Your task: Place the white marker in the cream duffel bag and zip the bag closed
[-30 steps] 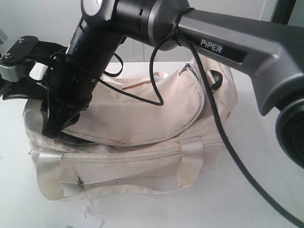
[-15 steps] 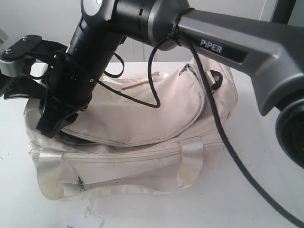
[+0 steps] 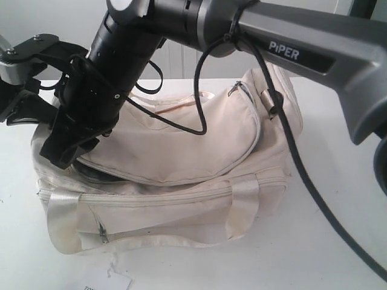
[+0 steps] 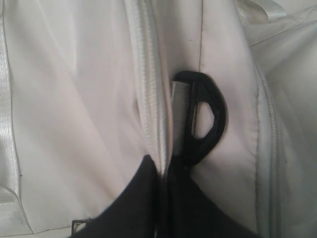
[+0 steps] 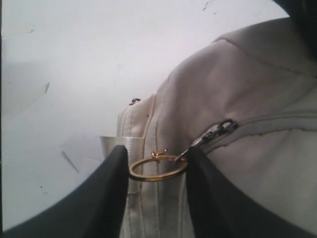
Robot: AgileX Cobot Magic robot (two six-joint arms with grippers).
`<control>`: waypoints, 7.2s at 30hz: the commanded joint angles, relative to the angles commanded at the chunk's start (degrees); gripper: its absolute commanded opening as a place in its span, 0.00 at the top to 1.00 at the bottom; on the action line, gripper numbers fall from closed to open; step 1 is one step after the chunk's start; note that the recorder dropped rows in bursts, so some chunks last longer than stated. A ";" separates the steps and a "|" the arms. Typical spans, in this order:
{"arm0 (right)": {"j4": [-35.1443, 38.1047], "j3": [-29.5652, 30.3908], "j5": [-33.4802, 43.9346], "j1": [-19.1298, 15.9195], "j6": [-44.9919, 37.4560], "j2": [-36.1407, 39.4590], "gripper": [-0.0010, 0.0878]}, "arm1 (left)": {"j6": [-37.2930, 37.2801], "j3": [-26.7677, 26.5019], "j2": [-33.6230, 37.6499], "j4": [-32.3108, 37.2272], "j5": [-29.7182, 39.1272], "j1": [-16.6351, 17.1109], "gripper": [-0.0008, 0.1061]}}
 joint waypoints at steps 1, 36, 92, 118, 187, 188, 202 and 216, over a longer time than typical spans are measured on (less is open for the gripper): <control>0.00 0.23 0.00 0.00 0.00 -0.20 0.99 | 0.00 0.00 0.00 0.00 -0.14 0.00 0.99; -0.12 5.23 0.00 2.67 5.48 -2.06 0.99 | -0.14 0.00 0.00 -1.47 -0.48 0.00 0.99; -16.48 11.37 0.00 2.57 8.77 -12.27 0.99 | 0.20 0.00 0.00 -2.77 -1.54 0.11 0.99; -15.00 11.37 -2.36 2.57 9.80 -12.01 0.99 | 1.76 -0.11 -8.98 11.96 -10.56 0.11 0.50; -15.33 11.37 0.00 2.57 8.61 -12.92 0.99 | 79.17 24.27 -23.46 -13.66 -8.13 -12.03 0.48; -15.33 11.37 0.00 2.57 8.61 -12.92 0.99 | 79.17 24.27 -23.23 -13.66 -8.13 -12.03 0.48; -16.52 11.37 -1.46 2.05 8.61 -12.90 0.99 | 79.17 24.07 -22.78 -4.10 -6.82 -12.03 0.51; -15.23 11.37 -1.90 1.78 8.61 -12.90 0.99 | 79.17 23.92 -20.21 -10.10 -14.23 -12.03 0.99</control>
